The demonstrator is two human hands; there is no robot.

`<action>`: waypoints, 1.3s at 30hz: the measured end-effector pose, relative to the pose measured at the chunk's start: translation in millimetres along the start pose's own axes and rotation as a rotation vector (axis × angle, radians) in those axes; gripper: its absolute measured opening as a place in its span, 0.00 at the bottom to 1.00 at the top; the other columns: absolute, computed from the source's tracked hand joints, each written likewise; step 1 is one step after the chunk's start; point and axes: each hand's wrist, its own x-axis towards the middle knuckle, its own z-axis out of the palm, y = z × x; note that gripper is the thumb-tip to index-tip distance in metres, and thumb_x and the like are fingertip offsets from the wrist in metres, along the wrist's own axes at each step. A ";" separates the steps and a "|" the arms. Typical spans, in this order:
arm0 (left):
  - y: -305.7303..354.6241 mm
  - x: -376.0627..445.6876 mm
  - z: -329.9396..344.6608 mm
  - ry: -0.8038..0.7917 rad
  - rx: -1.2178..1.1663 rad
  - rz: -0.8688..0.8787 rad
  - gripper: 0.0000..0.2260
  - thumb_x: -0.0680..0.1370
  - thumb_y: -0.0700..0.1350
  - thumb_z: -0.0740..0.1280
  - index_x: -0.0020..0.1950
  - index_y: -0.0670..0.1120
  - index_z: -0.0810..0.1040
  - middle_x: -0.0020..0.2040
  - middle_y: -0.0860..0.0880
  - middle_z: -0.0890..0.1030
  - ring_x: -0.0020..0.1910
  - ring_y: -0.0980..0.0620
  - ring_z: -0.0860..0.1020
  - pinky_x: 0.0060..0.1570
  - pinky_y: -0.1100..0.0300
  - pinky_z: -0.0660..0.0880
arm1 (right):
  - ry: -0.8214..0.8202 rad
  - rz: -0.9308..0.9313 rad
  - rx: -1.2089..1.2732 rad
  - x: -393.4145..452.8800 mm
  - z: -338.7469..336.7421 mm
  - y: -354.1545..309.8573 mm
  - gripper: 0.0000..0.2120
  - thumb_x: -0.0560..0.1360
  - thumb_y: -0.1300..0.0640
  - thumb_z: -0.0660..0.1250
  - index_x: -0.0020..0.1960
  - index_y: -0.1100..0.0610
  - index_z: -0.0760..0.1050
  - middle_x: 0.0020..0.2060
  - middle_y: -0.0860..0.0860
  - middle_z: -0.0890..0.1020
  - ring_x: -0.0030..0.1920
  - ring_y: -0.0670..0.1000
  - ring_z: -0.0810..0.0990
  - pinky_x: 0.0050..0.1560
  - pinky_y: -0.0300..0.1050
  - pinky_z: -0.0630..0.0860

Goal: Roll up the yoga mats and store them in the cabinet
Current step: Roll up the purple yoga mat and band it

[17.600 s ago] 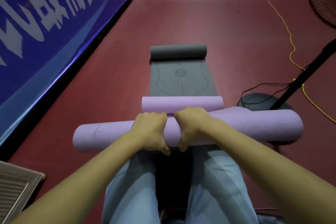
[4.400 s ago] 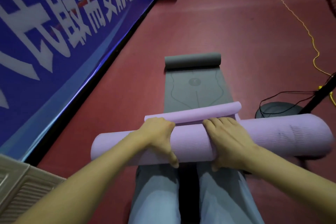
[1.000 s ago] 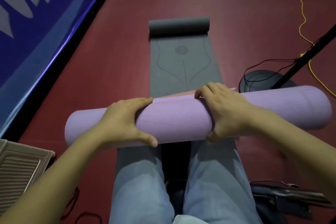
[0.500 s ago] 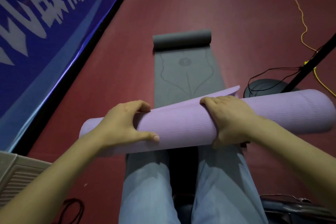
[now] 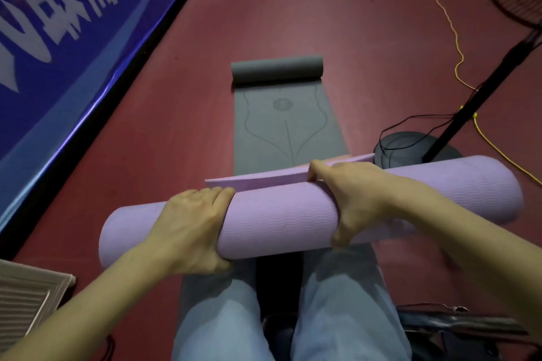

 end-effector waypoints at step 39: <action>-43.9 66.3 20.7 -0.197 -0.071 -0.144 0.46 0.47 0.77 0.71 0.56 0.52 0.72 0.52 0.53 0.81 0.50 0.46 0.80 0.50 0.52 0.75 | 0.208 0.046 -0.216 47.4 13.2 2.6 0.46 0.48 0.31 0.77 0.58 0.51 0.67 0.55 0.51 0.78 0.54 0.57 0.78 0.55 0.54 0.72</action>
